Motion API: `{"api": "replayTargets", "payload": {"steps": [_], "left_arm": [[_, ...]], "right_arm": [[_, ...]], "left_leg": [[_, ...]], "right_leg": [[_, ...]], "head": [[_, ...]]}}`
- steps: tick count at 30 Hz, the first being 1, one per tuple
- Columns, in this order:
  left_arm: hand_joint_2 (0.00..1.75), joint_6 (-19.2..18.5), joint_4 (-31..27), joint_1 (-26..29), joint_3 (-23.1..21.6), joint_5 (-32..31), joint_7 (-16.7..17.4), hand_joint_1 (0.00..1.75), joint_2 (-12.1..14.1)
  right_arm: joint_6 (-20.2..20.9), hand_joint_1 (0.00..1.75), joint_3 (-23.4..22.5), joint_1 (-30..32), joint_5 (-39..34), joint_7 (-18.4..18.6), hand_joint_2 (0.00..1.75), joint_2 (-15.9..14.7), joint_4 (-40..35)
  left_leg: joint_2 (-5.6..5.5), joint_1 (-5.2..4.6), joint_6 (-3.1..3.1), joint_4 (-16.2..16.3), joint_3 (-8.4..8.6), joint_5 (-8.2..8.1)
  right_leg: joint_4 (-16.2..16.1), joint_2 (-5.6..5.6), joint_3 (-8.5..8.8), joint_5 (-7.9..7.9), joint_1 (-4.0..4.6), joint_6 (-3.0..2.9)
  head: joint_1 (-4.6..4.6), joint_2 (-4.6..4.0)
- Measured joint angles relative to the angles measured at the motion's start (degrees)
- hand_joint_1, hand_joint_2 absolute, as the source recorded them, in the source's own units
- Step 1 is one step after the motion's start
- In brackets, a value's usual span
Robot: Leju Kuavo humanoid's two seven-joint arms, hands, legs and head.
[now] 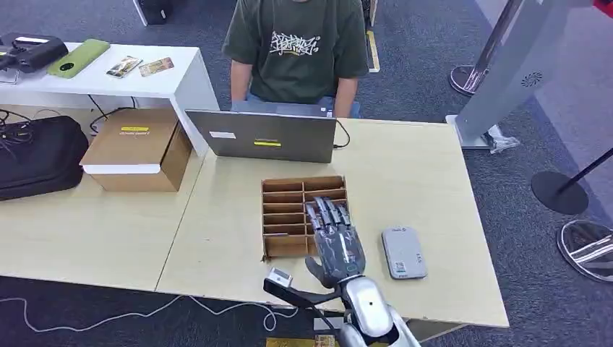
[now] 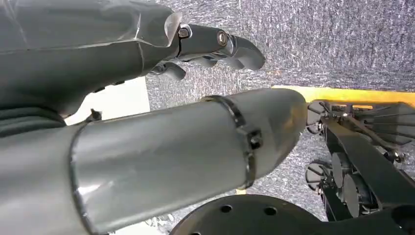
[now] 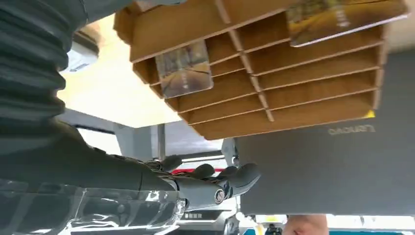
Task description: Pass the card to the sensor for recognition and then transmit it.
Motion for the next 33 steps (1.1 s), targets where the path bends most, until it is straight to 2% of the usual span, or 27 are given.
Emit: {"api": "replayTargets", "payload": {"steps": [7, 11, 20, 33], "left_arm": [[0.00, 0.0, 0.0, 0.0, 0.0, 0.0, 0.1, 0.00, 0.0], [0.00, -0.1, 0.0, 0.1, 0.0, 0.0, 0.1, 0.00, 0.0], [0.00, -0.2, 0.0, 0.2, 0.0, 0.0, 0.1, 0.00, 0.0], [0.00, 0.0, 0.0, 0.2, 0.0, 0.0, 0.3, 0.00, 0.0]], "right_arm": [[0.0, 0.00, 1.2, -1.4, -1.3, -0.7, 1.75, 1.0, 1.4], [-0.2, 0.00, 1.2, -2.0, -4.0, -2.4, 1.75, 1.4, 2.6], [-2.1, 0.00, 1.0, -4.5, -1.5, -0.8, 1.75, 1.5, 8.5], [-1.7, 0.00, 1.2, -4.0, -0.2, 1.2, 1.75, 2.9, 9.6]], "left_leg": [[0.00, 0.00, 0.00, 0.0, 0.00, 0.00], [-0.01, 0.00, 0.00, 0.0, -0.01, 0.00], [-0.01, 0.00, 0.00, 0.0, 0.00, 0.00], [0.00, 0.00, 0.00, 0.0, 0.00, 0.00]], "right_leg": [[0.0, 0.00, 0.01, 0.00, 0.00, 0.00], [0.0, 0.00, 0.00, 0.00, 0.00, 0.00], [0.0, -0.01, 0.00, 0.00, 0.00, 0.00], [0.0, 0.00, -0.01, 0.00, 0.00, 0.00]], "head": [[-0.02, 0.00], [0.00, 0.00], [-0.02, 0.00], [0.00, 0.00]]}}
